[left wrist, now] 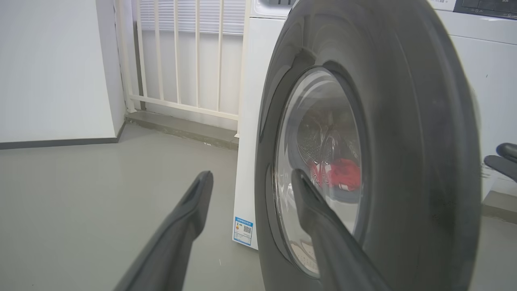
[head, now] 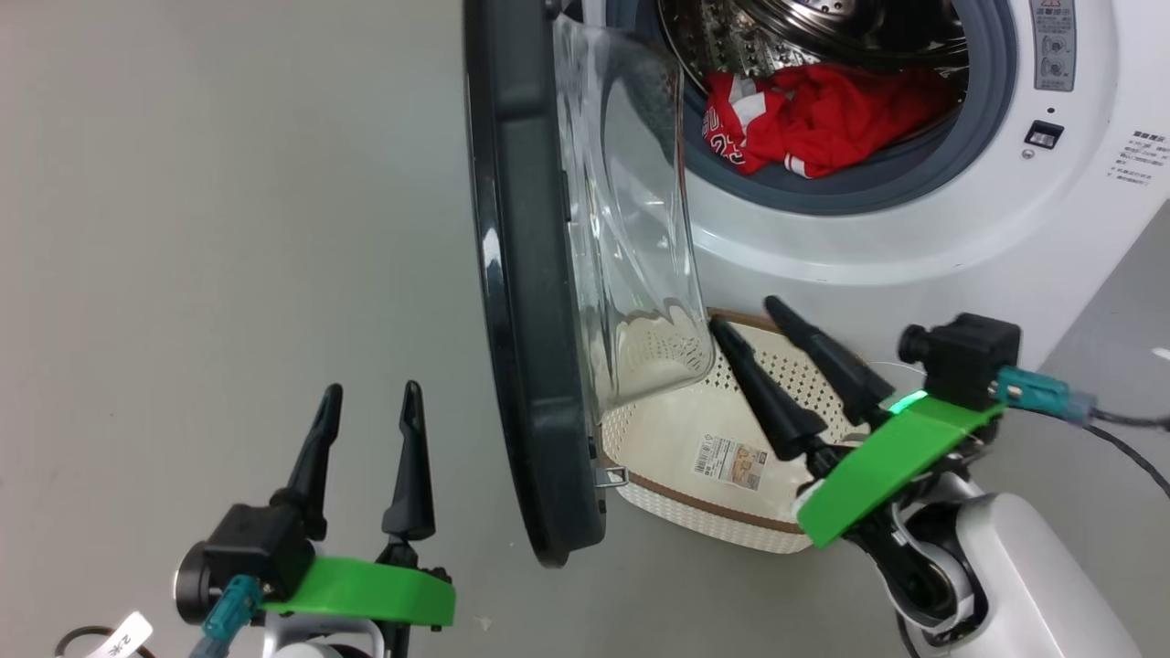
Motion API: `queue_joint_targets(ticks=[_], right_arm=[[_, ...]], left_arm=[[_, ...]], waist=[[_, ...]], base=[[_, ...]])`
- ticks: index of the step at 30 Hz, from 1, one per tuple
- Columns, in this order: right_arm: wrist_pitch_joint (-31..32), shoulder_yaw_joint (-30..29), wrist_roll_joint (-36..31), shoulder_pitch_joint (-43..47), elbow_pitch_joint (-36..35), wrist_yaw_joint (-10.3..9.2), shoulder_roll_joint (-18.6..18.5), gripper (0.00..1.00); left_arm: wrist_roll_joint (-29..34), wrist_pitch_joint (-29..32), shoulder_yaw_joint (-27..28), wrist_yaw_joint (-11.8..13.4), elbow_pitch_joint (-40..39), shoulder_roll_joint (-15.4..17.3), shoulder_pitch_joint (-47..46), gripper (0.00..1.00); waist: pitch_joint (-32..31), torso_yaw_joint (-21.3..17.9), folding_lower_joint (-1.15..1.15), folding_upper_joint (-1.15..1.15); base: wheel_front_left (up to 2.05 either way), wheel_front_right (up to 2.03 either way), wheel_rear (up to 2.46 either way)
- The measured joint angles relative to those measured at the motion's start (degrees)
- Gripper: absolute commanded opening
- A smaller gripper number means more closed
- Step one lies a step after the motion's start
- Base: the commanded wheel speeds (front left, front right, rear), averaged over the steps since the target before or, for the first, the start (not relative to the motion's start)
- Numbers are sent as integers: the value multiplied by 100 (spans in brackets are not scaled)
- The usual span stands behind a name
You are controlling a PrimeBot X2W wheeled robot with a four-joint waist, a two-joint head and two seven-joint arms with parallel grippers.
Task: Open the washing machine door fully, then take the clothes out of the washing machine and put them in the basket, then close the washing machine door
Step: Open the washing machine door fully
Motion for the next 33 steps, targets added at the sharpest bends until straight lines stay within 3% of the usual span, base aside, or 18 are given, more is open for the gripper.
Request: queue_joint_targets(ticks=[13,22,33], right_arm=[[-1173,-1054,-2037,760,-100,4,194,100],[-1713,-1246,-2550,1313,-108,4,210,100],[-1915,-1258,-2964,1517,-171,5,220,100]], left_arm=[[35,-1,127,24,-154,-15,123,100],[118,-16,187,20,-175,-29,231,100],[176,-18,296,-3,-178,-43,236,100]], waist=[[-33,-45,0,0],[-49,-86,0,0],[-25,-194,0,0]], base=[[0,0,0],[0,0,0],[0,0,0]])
